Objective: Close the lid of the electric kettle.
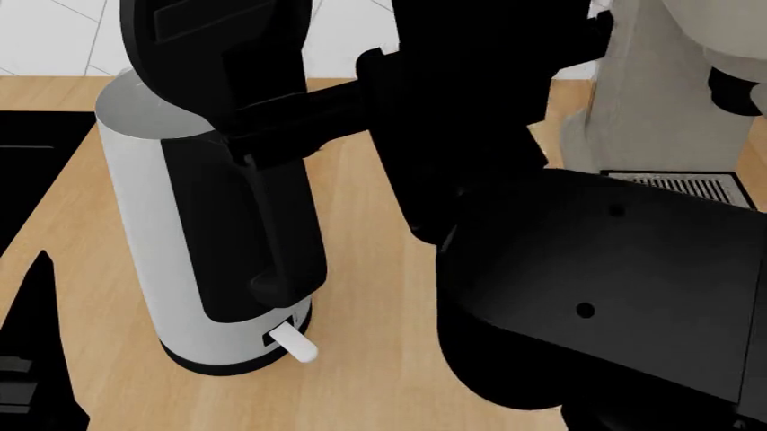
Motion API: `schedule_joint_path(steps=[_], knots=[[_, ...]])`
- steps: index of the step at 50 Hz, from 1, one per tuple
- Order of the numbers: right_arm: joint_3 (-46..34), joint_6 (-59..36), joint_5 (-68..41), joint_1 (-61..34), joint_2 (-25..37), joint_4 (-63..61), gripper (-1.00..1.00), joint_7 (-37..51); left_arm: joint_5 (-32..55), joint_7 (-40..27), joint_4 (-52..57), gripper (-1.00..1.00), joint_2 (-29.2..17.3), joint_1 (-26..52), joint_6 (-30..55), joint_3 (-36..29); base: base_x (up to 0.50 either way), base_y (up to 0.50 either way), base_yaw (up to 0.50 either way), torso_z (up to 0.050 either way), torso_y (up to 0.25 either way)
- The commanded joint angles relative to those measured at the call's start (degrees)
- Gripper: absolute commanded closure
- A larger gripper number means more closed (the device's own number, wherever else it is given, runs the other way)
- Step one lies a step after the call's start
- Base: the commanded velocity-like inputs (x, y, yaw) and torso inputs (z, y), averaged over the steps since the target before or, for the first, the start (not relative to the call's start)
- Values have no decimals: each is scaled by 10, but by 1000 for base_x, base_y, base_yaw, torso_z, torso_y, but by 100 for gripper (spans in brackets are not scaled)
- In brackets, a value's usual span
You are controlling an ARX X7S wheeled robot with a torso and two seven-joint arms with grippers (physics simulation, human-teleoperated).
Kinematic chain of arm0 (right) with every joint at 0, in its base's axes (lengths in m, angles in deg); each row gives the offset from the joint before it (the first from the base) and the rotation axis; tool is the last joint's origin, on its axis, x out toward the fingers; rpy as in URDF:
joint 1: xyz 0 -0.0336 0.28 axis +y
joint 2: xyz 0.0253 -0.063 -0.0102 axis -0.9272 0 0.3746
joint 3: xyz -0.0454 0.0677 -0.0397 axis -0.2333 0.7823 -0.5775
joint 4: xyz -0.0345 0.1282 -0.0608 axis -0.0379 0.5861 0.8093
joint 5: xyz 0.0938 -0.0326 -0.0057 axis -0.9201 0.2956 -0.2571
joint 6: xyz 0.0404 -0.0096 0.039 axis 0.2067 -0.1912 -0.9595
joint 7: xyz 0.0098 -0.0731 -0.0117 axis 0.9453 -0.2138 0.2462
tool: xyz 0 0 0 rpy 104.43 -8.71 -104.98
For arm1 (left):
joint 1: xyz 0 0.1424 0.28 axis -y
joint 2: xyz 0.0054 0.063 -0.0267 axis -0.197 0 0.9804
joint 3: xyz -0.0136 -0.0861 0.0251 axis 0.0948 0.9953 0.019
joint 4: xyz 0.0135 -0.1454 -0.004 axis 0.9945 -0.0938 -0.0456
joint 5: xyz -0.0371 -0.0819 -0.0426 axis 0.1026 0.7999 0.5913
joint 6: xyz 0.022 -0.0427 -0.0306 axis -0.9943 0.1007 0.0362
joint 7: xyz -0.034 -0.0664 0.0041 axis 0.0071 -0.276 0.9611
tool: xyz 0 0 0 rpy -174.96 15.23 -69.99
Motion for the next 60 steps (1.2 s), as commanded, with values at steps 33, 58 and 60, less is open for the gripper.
schedule_joint_path(steps=[33,58,60], knots=[[-24,5,21,16,-89,154,-100,-104,-10,19,-17,-100,-6,-15,-19,-5,0,0,0,0,0],[-33,6,34,19,-124,205,-100,-136,-10,19,-19,-100,-11,-15,-16,-4,0,0,-1,0,0],[-34,6,35,19,-126,207,-100,-136,-12,19,-21,-100,-12,-17,-16,-5,0,0,0,0,0]])
